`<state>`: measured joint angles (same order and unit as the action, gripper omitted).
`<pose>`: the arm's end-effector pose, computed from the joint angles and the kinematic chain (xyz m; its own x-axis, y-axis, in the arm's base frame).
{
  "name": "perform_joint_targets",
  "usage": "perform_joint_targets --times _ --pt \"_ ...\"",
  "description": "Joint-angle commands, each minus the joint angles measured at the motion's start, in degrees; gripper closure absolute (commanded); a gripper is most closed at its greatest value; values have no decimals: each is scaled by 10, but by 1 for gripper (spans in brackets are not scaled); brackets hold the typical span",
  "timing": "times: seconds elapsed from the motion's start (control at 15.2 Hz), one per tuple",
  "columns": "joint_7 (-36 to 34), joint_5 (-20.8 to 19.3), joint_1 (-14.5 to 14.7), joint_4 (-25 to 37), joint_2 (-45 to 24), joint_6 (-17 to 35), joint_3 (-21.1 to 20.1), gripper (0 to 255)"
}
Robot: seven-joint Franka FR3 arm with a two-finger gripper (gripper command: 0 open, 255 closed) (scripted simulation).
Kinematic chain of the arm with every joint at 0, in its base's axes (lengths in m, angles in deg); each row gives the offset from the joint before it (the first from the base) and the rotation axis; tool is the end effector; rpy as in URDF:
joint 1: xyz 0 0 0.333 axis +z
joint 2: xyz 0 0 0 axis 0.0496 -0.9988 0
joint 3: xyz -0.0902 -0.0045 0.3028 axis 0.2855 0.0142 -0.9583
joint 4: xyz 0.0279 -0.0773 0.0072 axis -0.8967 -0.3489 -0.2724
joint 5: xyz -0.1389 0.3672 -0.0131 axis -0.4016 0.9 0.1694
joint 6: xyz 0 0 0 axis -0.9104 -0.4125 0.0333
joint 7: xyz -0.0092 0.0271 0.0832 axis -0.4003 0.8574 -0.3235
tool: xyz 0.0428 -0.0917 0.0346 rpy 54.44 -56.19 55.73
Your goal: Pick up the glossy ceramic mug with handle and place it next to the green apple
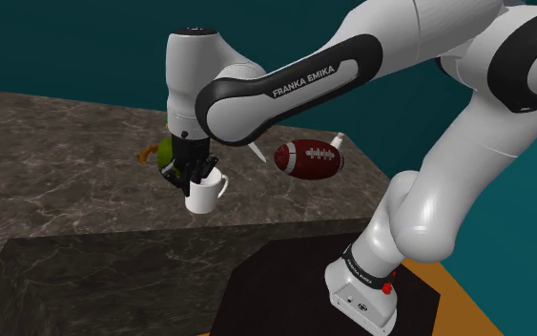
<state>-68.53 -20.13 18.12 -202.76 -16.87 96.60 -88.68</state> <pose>0.4130 0.3134 0.3637 0.9980 -0.0587 -0.0215 -0.0574 -0.9967 0.0572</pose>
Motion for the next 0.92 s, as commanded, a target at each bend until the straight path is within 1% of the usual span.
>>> perform_joint_targets --times 0.0,0.33,0.59,0.86 --pt "0 0 0 0 0 0 0 0" --pt "0 0 0 0 0 0 0 0" --pt "8 11 0 43 31 -72 0 0" --pt "8 11 0 43 31 -72 0 0"
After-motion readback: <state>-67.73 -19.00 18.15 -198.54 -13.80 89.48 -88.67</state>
